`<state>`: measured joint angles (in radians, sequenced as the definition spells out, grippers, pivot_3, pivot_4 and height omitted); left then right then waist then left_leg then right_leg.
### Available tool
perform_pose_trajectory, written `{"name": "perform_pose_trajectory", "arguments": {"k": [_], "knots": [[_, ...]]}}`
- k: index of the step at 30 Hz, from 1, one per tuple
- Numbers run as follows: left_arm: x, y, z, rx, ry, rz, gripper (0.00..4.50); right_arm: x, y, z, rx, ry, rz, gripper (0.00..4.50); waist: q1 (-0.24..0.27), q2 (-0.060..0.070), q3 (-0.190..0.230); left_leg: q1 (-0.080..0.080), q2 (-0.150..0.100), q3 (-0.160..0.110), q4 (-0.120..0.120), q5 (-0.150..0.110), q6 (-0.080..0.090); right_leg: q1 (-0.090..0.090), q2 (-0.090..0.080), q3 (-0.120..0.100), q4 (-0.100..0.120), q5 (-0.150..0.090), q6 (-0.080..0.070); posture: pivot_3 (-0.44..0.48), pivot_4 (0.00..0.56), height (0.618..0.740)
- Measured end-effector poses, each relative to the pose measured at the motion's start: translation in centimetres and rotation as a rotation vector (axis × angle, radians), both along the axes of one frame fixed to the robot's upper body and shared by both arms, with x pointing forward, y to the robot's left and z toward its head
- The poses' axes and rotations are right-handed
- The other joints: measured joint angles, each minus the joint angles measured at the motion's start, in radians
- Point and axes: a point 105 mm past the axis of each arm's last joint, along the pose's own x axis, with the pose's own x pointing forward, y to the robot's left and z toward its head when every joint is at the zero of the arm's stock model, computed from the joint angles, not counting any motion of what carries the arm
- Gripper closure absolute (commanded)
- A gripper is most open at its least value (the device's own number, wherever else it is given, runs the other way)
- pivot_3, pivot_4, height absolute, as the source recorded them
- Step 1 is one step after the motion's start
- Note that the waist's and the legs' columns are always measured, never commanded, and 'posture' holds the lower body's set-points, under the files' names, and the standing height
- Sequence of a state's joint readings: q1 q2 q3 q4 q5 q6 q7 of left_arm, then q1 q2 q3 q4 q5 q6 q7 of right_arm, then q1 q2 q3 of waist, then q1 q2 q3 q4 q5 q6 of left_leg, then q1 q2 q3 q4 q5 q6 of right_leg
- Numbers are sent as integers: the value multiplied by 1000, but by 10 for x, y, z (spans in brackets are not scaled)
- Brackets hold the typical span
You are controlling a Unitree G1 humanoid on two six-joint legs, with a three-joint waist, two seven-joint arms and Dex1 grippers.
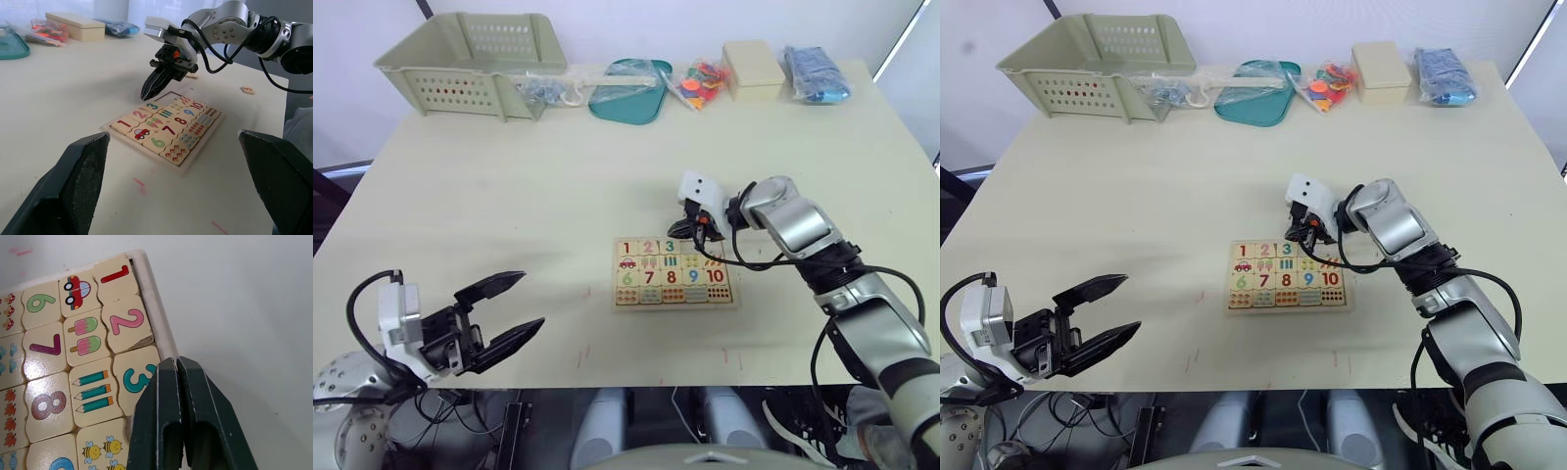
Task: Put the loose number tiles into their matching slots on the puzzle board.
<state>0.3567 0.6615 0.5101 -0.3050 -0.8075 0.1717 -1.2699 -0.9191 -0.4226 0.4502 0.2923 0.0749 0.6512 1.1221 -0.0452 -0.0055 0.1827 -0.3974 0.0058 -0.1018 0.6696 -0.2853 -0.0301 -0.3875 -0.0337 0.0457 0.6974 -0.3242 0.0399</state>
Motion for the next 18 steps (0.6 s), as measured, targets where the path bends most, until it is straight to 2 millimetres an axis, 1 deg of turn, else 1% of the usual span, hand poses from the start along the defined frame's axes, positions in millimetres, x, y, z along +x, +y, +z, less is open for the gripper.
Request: {"name": "perform_pose_trajectory", "arguments": {"k": [18], "knots": [[0,0,0,-1,1,2,0,-1,-1,-2,-22,0,10,4445,0,0,0,0,0,0,0,0,0,0,0,0,0,0,0,0,150,740]]}}
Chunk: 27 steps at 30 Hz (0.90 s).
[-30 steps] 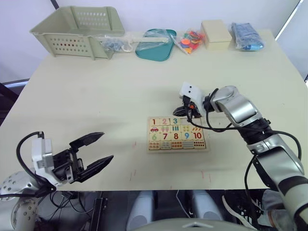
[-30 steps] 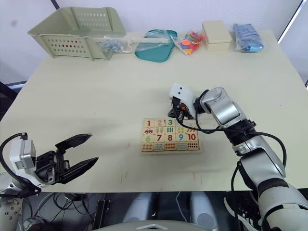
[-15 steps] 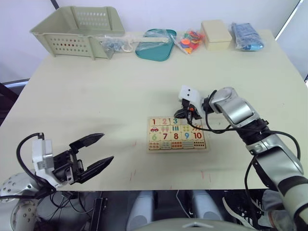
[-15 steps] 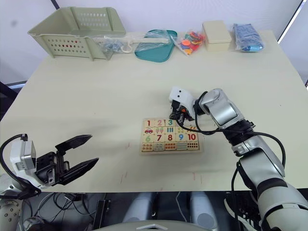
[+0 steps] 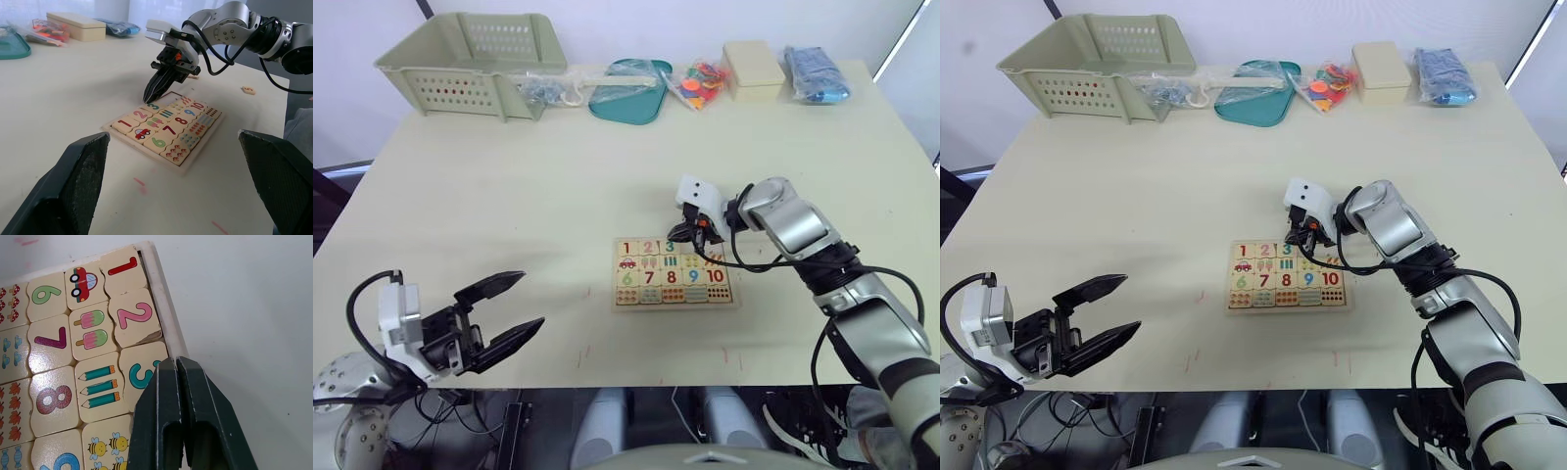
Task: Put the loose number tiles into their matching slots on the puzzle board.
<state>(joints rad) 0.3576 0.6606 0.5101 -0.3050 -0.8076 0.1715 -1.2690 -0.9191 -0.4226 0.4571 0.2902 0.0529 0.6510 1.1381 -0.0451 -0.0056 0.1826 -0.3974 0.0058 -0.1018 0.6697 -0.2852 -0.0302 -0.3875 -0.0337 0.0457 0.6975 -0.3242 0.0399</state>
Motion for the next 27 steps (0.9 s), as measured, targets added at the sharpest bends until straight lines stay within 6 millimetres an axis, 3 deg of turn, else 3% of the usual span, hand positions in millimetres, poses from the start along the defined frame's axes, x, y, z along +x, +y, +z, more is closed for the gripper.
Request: {"name": "perform_pose_trajectory", "arguments": {"k": [16,19,23,27], "knots": [[0,0,0,0,-1,-1,0,-3,1,1,15,1,15,4445,0,0,0,0,0,0,0,0,0,0,0,0,0,0,0,0,150,740],[0,0,0,-2,1,1,0,-9,2,6,103,-4,33,4445,1,0,0,0,0,0,0,0,0,0,0,0,0,0,0,0,150,740],[-1,-1,-1,-15,3,9,0,-18,-1,27,278,-65,62,4445,1,0,0,0,0,0,0,0,0,1,0,0,0,0,0,0,150,740],[-4,-4,-1,-24,0,5,0,-35,-18,34,440,-64,66,4445,6,0,0,0,0,-1,0,-1,2,2,0,-1,-1,0,0,0,150,740]]}}
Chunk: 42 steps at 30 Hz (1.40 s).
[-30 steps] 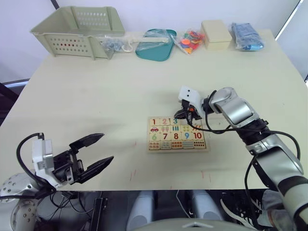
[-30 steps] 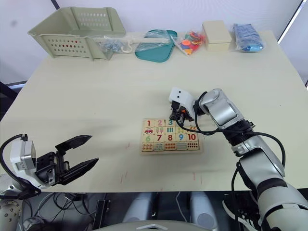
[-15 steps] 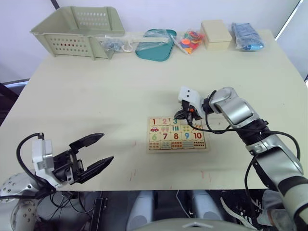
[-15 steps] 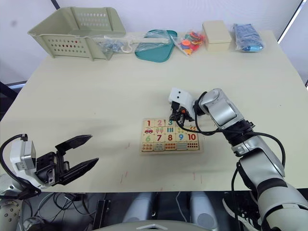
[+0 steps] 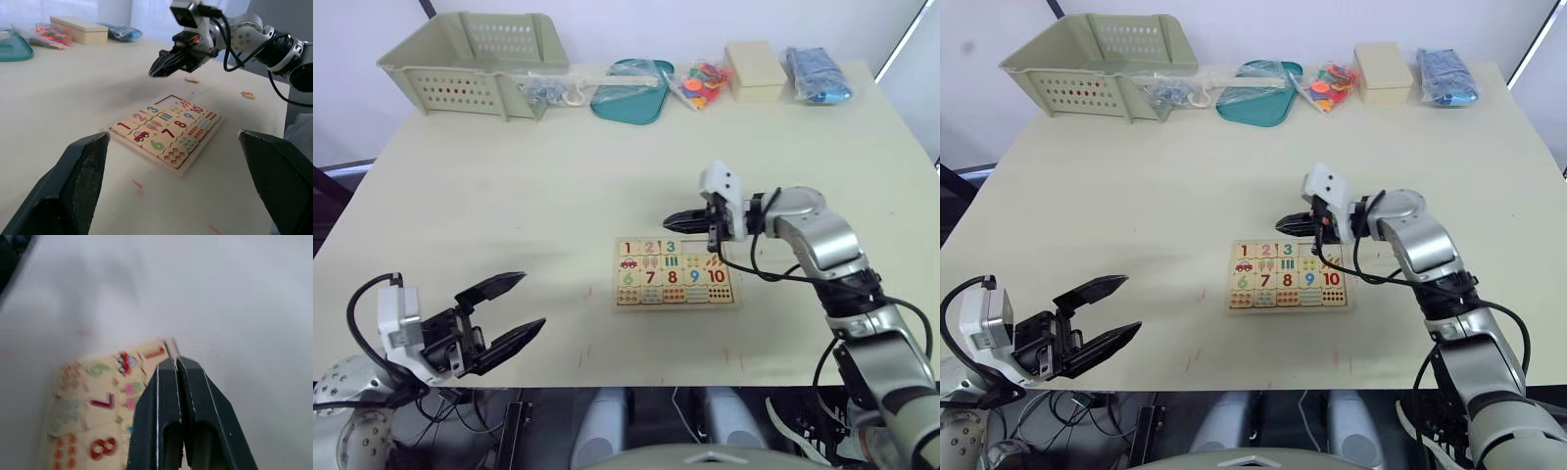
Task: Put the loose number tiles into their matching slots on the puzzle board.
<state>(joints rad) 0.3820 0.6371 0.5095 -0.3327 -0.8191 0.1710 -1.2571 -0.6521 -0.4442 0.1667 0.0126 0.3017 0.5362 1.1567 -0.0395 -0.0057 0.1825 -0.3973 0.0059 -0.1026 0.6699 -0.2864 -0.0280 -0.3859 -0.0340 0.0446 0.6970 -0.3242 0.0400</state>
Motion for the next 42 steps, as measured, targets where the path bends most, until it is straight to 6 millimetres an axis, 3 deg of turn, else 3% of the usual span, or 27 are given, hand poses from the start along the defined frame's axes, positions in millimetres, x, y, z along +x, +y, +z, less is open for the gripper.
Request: {"name": "perform_pose_trajectory", "arguments": {"k": [4,7,13,16,23,25,29,37,42], "knots": [[-2,0,-2,-5,7,11,0,-12,-24,-5,53,-28,-28,4445,-1,0,0,0,0,0,0,-1,2,1,0,0,0,0,0,0,150,740],[-3,2,-5,-13,18,26,0,-25,-62,-4,92,-113,-120,4445,1,0,0,1,0,0,0,-1,2,2,1,-1,0,0,0,0,150,740],[-3,5,-10,-20,25,46,0,-53,-90,-19,101,-67,-220,4445,-1,0,0,11,0,1,0,-1,2,11,3,0,0,0,0,0,150,740],[-4,8,-15,-29,40,64,0,-70,-113,-35,101,-13,-321,3578,4,0,0,11,-1,2,0,-1,3,12,4,0,0,0,0,0,150,740],[-2,10,-19,-26,49,72,0,-100,-163,-56,86,28,-551,638,1,-1,0,18,0,6,0,-1,3,18,6,2,0,0,0,0,150,740],[-3,10,-20,-26,53,70,0,-110,-178,-65,78,44,-617,61,1,-1,-1,18,0,7,0,-1,3,18,7,2,0,0,0,0,150,740],[-3,12,-22,-29,62,73,0,-126,-213,-82,69,70,-758,61,1,-1,-1,19,0,9,0,-1,3,18,6,4,-1,0,0,0,150,740],[-10,14,-30,-29,94,86,0,-155,-271,-97,40,95,-963,61,-1,-1,-1,20,1,13,-1,-2,3,18,6,7,-1,0,0,0,150,740],[-13,14,-32,-31,101,86,0,-156,-276,-95,22,85,-958,61,-1,-1,-1,21,2,13,-1,-1,3,18,7,8,-1,0,0,0,150,740]]}}
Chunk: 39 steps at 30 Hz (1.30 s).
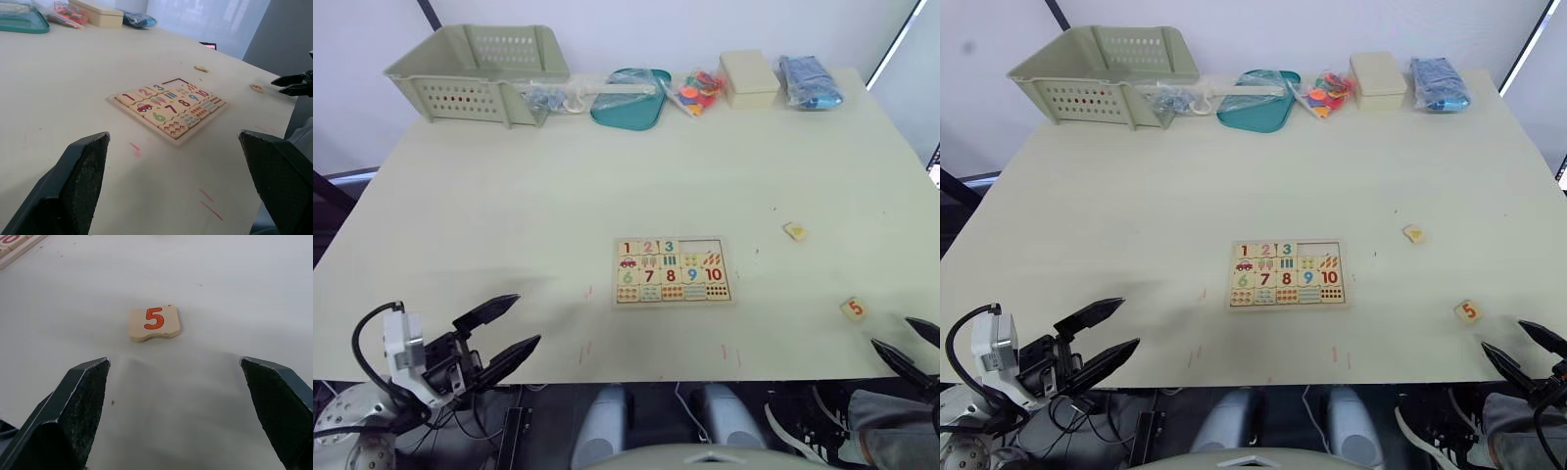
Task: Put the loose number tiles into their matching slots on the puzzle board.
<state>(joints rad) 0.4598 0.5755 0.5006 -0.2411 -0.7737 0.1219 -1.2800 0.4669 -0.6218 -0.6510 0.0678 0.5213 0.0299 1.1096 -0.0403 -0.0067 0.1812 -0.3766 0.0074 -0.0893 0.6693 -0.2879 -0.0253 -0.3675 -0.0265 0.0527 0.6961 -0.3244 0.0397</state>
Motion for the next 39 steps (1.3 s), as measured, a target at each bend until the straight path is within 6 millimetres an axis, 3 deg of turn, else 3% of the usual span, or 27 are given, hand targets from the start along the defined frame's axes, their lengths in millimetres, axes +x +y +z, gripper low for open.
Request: {"name": "perform_pose_trajectory", "arguments": {"k": [9,14,20,28,33,39], "knots": [[-2,0,-3,-6,8,6,0,7,0,12,-8,-18,34,61,0,0,0,0,0,1,0,0,0,0,0,1,0,0,0,0,150,740],[-2,0,-3,-8,8,6,0,33,18,35,-29,-75,128,61,0,0,0,0,1,1,0,0,0,0,1,1,0,0,0,0,150,740],[0,-3,0,-13,-8,3,0,78,53,58,-87,-129,184,61,2,-1,0,-1,1,0,0,0,0,-1,1,0,0,0,0,0,150,740],[-6,-2,3,-7,-8,-19,0,135,95,63,-120,-62,210,61,2,-1,0,-3,0,-1,0,0,0,-3,0,-1,0,0,0,0,150,740],[-6,4,9,36,-24,-43,0,165,94,55,-128,35,128,61,4,-1,0,-4,0,-2,0,0,0,-4,-1,-1,0,0,0,0,150,740],[-9,3,12,54,-62,-98,0,176,93,40,-133,111,76,61,1,-1,0,-7,0,-1,-1,0,0,-7,-1,-1,0,0,0,0,150,740]]}}
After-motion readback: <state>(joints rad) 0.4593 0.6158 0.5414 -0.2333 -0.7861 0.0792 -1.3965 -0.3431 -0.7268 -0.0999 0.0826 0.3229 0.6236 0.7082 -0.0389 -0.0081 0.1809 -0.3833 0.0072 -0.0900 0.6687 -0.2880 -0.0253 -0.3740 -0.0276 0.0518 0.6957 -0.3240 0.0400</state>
